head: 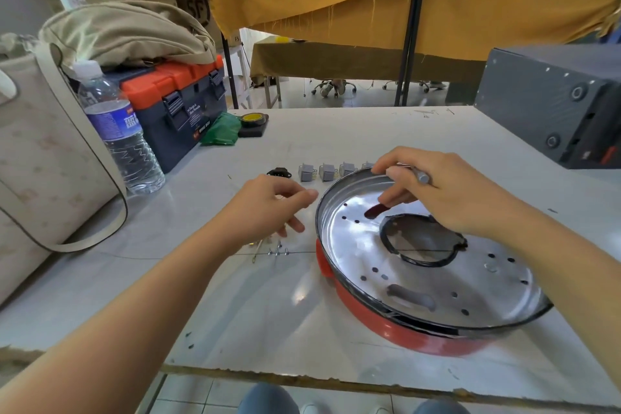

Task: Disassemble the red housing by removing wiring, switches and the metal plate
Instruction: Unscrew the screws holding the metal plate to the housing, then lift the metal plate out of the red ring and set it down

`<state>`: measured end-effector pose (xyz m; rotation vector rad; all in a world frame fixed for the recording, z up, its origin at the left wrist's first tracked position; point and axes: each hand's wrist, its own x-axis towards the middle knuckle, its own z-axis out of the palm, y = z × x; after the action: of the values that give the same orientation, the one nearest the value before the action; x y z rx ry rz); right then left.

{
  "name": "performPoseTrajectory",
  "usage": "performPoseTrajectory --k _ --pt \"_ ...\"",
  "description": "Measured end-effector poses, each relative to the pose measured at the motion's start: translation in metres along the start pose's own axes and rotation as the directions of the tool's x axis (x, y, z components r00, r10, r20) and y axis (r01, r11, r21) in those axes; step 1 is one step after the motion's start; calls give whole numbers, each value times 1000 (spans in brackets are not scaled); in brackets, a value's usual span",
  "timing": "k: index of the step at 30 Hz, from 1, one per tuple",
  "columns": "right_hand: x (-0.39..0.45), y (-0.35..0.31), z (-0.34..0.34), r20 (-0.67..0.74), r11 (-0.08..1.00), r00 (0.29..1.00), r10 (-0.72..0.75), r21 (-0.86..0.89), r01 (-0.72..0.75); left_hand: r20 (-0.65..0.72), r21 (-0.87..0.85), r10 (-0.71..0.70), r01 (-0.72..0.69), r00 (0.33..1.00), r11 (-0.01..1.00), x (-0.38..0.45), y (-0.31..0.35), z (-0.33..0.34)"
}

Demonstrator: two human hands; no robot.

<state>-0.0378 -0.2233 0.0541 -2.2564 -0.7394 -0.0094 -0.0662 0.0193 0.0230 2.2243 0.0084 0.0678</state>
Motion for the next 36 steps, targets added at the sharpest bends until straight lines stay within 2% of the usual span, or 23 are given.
performPoseTrajectory --k 12,17,21,24,28,33,36 --pt "-31 32 -27 -75 995 993 94 -21 -96 -1 -137 -37 36 999 990 3 15 25" --pt "-34 36 -37 -267 995 959 93 7 -95 -85 -265 -40 16 996 964 6 16 19" --pt "-28 39 -44 -456 994 884 105 68 -83 -173 -381 -81 9 981 925 14 17 12" --pt "-21 45 -44 -537 991 833 135 65 -119 -219 -448 -119 9 969 894 22 19 11" --pt "-9 56 -41 -525 968 813 249 143 -205 -235 -528 -183 33 955 849 36 23 15" --pt "2 73 -41 -520 929 770 370 210 -305 -255 -546 -178 10 951 838 52 30 28" --pt "9 81 -47 -489 876 732 474 349 -334 -231 -571 -168 6 958 821 59 33 38"
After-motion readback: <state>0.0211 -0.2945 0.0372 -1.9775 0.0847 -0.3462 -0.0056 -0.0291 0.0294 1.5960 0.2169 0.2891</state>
